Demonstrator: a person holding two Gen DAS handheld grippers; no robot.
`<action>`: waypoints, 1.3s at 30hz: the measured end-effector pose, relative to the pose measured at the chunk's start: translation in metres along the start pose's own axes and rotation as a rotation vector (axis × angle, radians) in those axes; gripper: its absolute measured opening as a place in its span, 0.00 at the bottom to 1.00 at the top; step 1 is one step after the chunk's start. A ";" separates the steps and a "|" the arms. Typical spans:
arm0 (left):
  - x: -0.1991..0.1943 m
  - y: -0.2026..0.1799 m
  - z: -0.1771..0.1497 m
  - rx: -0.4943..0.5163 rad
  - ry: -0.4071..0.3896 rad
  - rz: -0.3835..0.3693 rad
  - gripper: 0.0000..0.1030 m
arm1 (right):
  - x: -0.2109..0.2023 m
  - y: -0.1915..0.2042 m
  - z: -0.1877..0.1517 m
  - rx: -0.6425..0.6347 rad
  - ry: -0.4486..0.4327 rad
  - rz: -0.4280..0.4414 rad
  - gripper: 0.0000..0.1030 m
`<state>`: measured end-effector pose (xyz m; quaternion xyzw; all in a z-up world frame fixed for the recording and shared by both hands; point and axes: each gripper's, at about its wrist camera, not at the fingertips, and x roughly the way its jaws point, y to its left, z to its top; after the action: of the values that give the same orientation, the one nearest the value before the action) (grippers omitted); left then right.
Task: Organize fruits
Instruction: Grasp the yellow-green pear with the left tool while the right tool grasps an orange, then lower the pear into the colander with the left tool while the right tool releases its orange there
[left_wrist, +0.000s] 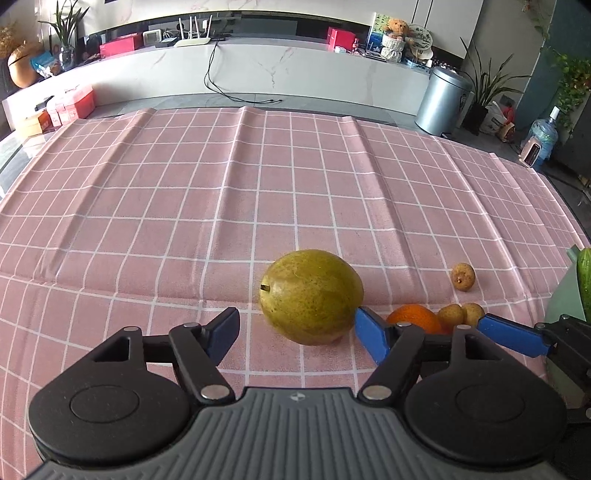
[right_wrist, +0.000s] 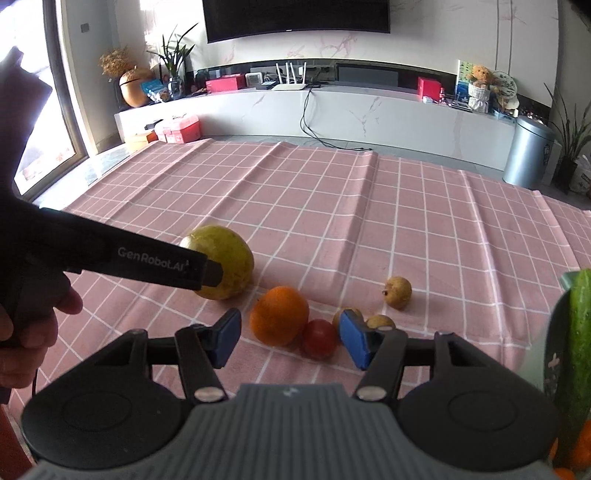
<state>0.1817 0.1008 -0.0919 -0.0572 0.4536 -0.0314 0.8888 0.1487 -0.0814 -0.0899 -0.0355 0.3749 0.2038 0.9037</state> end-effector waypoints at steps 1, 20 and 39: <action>0.002 0.001 0.001 -0.009 -0.003 -0.007 0.84 | 0.004 0.002 0.001 -0.019 0.000 0.005 0.55; 0.025 0.014 0.008 -0.099 0.003 -0.152 0.76 | 0.040 0.022 0.006 -0.171 0.065 -0.036 0.40; -0.016 0.003 -0.006 -0.108 0.007 -0.175 0.75 | -0.055 -0.005 -0.019 -0.025 0.055 -0.024 0.40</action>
<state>0.1676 0.1053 -0.0835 -0.1441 0.4513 -0.0846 0.8766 0.1030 -0.1093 -0.0663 -0.0570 0.3965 0.1965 0.8949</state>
